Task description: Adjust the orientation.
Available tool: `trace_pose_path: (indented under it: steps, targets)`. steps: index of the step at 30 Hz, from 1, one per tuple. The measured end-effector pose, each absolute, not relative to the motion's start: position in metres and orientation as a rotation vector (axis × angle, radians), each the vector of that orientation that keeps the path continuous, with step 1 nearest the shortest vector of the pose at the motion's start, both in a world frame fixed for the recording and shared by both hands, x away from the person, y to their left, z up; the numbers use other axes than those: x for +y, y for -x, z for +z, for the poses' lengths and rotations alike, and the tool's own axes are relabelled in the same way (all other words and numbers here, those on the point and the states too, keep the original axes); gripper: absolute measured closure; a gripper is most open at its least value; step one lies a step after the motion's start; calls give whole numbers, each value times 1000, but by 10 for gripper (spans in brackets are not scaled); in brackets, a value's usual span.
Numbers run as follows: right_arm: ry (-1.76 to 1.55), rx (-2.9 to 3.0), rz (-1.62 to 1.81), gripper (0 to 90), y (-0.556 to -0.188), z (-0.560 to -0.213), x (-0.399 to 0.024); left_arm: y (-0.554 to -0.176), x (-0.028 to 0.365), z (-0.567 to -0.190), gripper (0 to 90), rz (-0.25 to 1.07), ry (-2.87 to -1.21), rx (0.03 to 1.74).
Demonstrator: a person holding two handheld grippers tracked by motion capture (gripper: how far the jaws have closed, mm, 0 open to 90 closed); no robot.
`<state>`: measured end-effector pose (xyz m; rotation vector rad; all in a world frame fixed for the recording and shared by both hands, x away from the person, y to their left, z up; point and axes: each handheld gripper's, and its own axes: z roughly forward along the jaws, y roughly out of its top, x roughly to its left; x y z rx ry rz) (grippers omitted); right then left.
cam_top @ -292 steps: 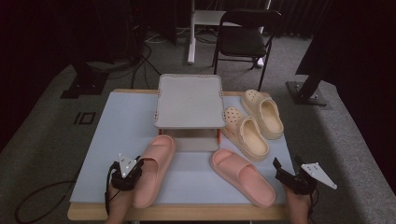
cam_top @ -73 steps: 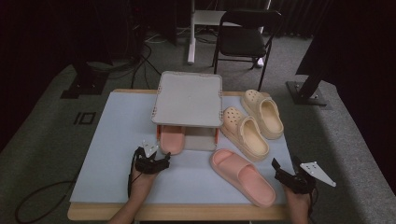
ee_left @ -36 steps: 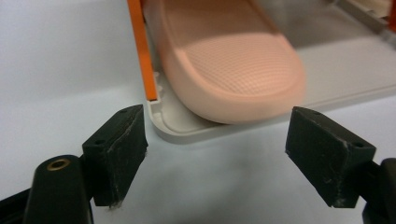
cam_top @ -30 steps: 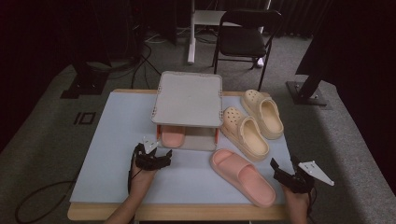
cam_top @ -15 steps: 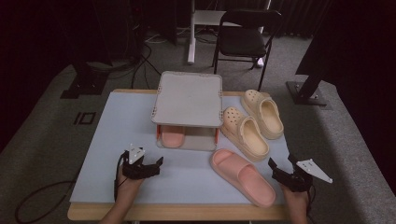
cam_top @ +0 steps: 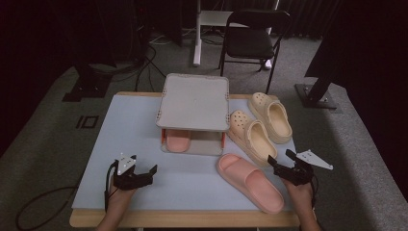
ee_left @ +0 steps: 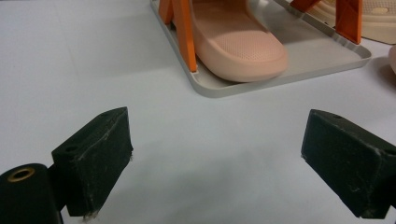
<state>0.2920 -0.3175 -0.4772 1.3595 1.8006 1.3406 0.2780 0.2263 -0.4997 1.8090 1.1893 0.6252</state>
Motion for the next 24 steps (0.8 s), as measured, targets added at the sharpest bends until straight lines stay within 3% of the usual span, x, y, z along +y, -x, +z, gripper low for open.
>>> trace_pose_path:
  steps: [24]
  targets:
    - [-1349, 1976, 1257, 342, -369, -476, -319, -261, 246, -508, 85, 637, -1797, 1171]
